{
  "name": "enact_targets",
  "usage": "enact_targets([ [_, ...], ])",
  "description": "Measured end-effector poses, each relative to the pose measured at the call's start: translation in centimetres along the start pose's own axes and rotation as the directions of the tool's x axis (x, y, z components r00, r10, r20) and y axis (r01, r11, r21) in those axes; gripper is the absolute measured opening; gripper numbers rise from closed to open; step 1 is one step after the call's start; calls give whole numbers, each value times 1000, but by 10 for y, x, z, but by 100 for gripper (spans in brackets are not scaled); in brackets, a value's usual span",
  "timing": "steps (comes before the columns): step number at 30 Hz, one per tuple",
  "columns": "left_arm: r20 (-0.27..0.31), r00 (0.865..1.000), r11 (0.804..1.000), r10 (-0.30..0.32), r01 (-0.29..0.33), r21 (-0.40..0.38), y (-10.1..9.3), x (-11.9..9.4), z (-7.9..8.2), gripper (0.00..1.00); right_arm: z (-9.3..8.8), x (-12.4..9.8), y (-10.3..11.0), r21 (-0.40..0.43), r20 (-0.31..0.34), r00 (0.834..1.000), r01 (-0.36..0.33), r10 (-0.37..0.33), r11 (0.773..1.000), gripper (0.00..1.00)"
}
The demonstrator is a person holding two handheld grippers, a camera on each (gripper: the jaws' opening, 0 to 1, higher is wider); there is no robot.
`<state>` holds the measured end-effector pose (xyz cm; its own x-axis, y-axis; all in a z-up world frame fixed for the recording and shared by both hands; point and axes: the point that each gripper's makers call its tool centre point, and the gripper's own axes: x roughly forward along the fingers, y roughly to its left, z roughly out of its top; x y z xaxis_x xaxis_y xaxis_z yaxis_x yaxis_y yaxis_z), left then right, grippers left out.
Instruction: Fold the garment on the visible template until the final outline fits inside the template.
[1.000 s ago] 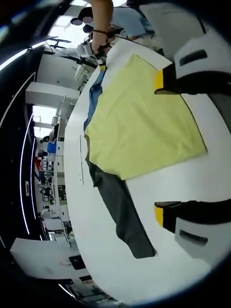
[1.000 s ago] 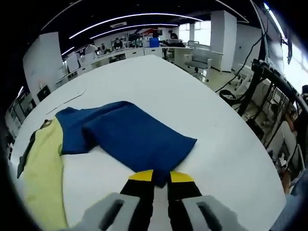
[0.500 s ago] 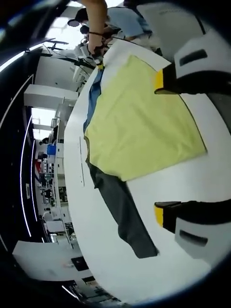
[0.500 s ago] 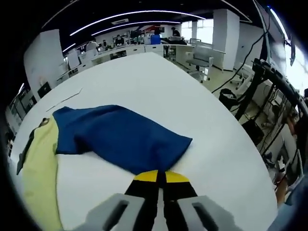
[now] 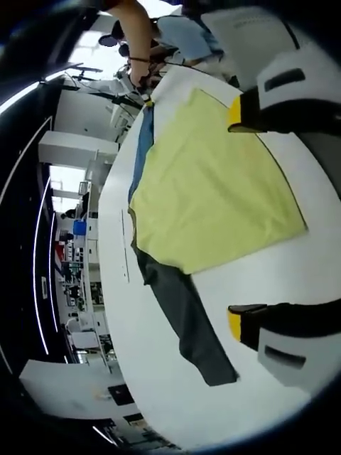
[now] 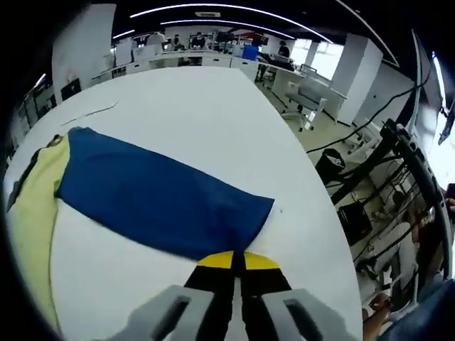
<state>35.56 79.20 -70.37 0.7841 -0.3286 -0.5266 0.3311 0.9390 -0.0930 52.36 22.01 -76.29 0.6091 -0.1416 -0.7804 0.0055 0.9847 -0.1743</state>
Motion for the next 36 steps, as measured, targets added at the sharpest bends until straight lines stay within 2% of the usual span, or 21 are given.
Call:
enact_targets([
  [7, -2, 1000, 1000, -7, 7, 1, -2, 1, 0, 99, 1, 3, -3, -10, -10, 1000, -2, 2, 1000, 0],
  [11, -4, 1000, 1000, -3, 3, 2, 0, 1, 0, 99, 1, 3, -3, -50, -11, 1000, -1, 0, 999, 0],
  [20, 8, 1000, 1000, 1, -1, 7, 1, -2, 4, 99, 6, -1, -5, 33, 17, 1000, -24, 24, 999, 0],
  [28, -1, 1000, 1000, -1, 1, 23, -3, 1, 5, 99, 17, -10, 0, 46, 49, 998, -42, 40, 998, 0],
  [36, -4, 1000, 999, -17, 17, 34, -7, 3, 6, 99, 40, -21, 11, 39, 99, 993, -73, 69, 997, 0],
])
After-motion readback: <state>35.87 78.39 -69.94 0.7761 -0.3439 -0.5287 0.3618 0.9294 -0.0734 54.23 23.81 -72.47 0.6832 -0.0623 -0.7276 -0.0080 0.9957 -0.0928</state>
